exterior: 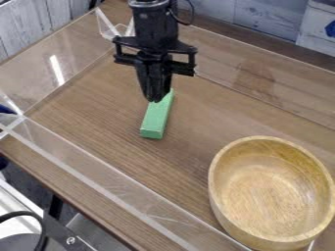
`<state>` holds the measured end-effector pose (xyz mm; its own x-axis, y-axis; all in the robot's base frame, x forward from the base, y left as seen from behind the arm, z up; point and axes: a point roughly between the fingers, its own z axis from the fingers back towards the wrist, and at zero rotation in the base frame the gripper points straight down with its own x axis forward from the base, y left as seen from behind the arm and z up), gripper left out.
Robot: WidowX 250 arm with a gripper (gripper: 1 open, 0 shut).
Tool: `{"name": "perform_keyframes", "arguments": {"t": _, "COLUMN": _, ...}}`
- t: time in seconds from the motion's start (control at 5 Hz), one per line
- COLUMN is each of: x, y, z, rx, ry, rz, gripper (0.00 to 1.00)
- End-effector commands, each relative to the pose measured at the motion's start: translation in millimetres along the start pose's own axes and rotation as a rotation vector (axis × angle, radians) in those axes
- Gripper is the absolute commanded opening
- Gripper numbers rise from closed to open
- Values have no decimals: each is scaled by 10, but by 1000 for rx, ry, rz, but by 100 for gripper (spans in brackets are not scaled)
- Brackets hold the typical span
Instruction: Remove the green block from inside the brown bowl and put it on the table
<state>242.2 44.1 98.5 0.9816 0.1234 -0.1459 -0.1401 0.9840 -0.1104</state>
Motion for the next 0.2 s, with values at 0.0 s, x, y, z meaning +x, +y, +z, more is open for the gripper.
{"name": "perform_keyframes", "arguments": {"t": 0.0, "x": 94, "y": 17, "z": 102, "rx": 9, "ry": -31, "rz": -17, "gripper": 0}}
